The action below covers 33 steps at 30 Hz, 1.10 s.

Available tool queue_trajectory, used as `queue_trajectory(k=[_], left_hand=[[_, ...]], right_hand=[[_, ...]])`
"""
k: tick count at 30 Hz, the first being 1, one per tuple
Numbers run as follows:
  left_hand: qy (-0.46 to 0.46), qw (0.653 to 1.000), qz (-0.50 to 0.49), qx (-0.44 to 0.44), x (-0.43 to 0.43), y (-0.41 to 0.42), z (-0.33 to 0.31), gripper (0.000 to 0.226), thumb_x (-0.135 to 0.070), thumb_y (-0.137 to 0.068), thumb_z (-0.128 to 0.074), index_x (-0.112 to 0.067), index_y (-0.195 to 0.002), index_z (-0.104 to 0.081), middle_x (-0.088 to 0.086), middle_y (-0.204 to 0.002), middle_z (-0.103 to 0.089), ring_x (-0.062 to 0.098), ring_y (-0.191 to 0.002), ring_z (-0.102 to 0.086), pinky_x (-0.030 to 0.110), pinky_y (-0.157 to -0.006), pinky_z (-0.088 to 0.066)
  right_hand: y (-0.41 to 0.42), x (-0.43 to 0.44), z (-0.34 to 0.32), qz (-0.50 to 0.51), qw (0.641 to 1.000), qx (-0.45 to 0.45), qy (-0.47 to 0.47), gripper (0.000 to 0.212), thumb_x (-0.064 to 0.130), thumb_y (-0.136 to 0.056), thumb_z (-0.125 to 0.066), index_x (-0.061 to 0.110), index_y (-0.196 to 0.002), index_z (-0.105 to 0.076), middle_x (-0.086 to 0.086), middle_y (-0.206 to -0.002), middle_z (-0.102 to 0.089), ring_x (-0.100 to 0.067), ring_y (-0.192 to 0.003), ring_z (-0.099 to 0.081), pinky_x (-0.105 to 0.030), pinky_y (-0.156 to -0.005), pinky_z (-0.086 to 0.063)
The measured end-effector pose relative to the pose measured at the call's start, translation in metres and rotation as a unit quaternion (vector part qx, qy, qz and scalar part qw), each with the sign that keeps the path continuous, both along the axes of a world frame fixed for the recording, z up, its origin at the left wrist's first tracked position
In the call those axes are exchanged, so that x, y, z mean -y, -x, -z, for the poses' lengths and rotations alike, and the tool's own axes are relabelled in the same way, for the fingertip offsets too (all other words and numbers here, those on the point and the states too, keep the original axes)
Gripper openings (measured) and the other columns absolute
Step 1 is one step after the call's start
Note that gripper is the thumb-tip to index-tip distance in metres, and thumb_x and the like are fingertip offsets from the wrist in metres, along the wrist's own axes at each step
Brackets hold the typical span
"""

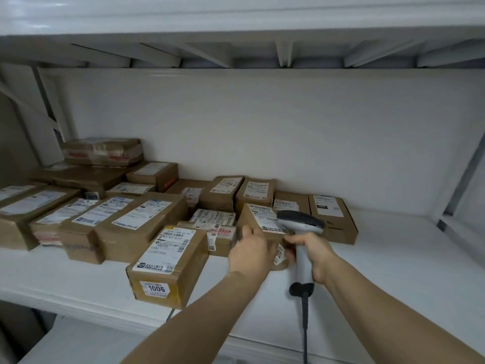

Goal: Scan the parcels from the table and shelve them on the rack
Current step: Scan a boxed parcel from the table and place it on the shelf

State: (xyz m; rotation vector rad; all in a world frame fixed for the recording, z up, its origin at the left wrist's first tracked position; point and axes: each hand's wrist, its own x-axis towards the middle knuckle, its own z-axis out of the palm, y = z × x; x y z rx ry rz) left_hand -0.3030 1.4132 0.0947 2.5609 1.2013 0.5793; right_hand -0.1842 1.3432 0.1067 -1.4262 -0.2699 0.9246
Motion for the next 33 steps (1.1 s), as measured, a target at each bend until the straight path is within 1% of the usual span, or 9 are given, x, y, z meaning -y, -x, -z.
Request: queue_trajectory(k=[6, 12, 15, 17, 21, 23, 26, 30, 33], left_hand=[[-0.015, 1.0, 0.003, -0.009, -0.007, 0.001, -0.003, 0.047, -0.044, -0.096, -0.048, -0.007, -0.124, -0.045, 0.01, -0.122, -0.045, 0.031, -0.104, -0.059, 0.037, -0.076, -0.048], [-0.009, 0.999, -0.032, -0.026, -0.031, 0.013, -0.003, 0.044, -0.02, -0.099, -0.047, -0.019, -0.141, -0.033, 0.01, -0.12, -0.055, 0.028, -0.104, -0.061, 0.038, -0.08, -0.051], [0.001, 0.998, -0.035, -0.053, -0.041, 0.018, -0.002, 0.048, -0.005, -0.096, -0.044, -0.025, -0.14, -0.038, 0.01, -0.124, -0.054, 0.028, -0.112, -0.056, 0.04, -0.083, -0.051], [0.005, 0.997, -0.042, -0.069, -0.046, 0.019, -0.003, 0.05, -0.006, -0.096, -0.047, -0.028, -0.14, -0.041, 0.009, -0.132, -0.046, 0.027, -0.124, -0.045, 0.041, -0.088, -0.048], [-0.055, 0.994, -0.049, -0.083, -0.048, 0.012, -0.008, 0.046, -0.019, -0.094, -0.052, -0.023, -0.139, -0.043, 0.011, -0.146, -0.032, 0.029, -0.136, -0.028, 0.042, -0.104, -0.037], [-0.088, 0.994, -0.032, -0.061, -0.043, 0.005, -0.008, 0.049, -0.024, -0.094, -0.051, -0.02, -0.141, -0.039, 0.012, -0.149, -0.029, 0.03, -0.138, -0.026, 0.042, -0.11, -0.03], [-0.106, 0.994, 0.016, -0.036, -0.03, -0.01, -0.007, 0.052, -0.024, -0.092, -0.049, -0.018, -0.142, -0.037, 0.011, -0.148, -0.028, 0.029, -0.137, -0.026, 0.039, -0.107, -0.03], [-0.1, 0.992, 0.072, -0.031, 0.005, -0.031, -0.01, 0.05, -0.019, -0.09, -0.047, -0.016, -0.139, -0.04, 0.011, -0.143, -0.035, 0.029, -0.132, -0.032, 0.038, -0.104, -0.034], [-0.079, 0.988, 0.13, -0.035, 0.049, -0.046, -0.016, 0.052, -0.015, -0.087, -0.048, -0.017, -0.139, -0.041, 0.009, -0.141, -0.037, 0.027, -0.128, -0.036, 0.036, -0.102, -0.034]], right_hand=[[-0.004, -0.012, -0.001, 0.003, 1.0, -0.004, -0.009, 0.031, -0.003, -0.074, -0.072, -0.006, -0.104, -0.067, -0.021, -0.091, -0.072, -0.026, -0.064, -0.067, -0.027, -0.052, -0.055], [0.011, -0.027, -0.001, -0.047, 0.998, 0.026, 0.014, 0.033, 0.003, -0.072, -0.076, -0.003, -0.103, -0.068, -0.016, -0.084, -0.074, -0.026, -0.068, -0.069, -0.032, -0.063, -0.055], [0.019, -0.032, -0.001, -0.068, 0.996, 0.042, 0.024, 0.028, 0.003, -0.072, -0.076, -0.001, -0.098, -0.068, -0.012, -0.073, -0.074, -0.023, -0.059, -0.069, -0.027, -0.056, -0.052], [0.022, -0.033, -0.001, -0.077, 0.996, 0.045, 0.023, 0.027, 0.002, -0.073, -0.075, -0.001, -0.098, -0.068, -0.013, -0.076, -0.075, -0.023, -0.061, -0.07, -0.027, -0.056, -0.053], [0.024, -0.03, -0.001, -0.084, 0.996, 0.028, 0.01, 0.024, 0.0, -0.075, -0.073, -0.001, -0.099, -0.069, -0.016, -0.087, -0.075, -0.027, -0.075, -0.068, -0.036, -0.073, -0.056], [0.023, -0.022, 0.0, -0.079, 0.997, 0.025, 0.01, 0.019, 0.001, -0.077, -0.072, 0.002, -0.095, -0.069, -0.012, -0.078, -0.073, -0.022, -0.068, -0.065, -0.032, -0.065, -0.053], [0.015, 0.0, -0.001, -0.047, 0.999, 0.002, 0.008, 0.013, 0.002, -0.079, -0.071, 0.003, -0.092, -0.068, -0.011, -0.071, -0.068, -0.022, -0.065, -0.064, -0.032, -0.062, -0.055], [-0.001, 0.053, -0.005, -0.009, 1.0, 0.006, 0.017, 0.023, 0.009, -0.083, -0.071, 0.001, -0.103, -0.066, -0.019, -0.089, -0.073, -0.029, -0.078, -0.072, -0.035, -0.067, -0.058], [-0.007, 0.105, -0.01, 0.018, 0.999, 0.019, 0.025, 0.019, 0.01, -0.084, -0.07, 0.001, -0.1, -0.065, -0.016, -0.079, -0.073, -0.023, -0.066, -0.071, -0.03, -0.059, -0.058]])
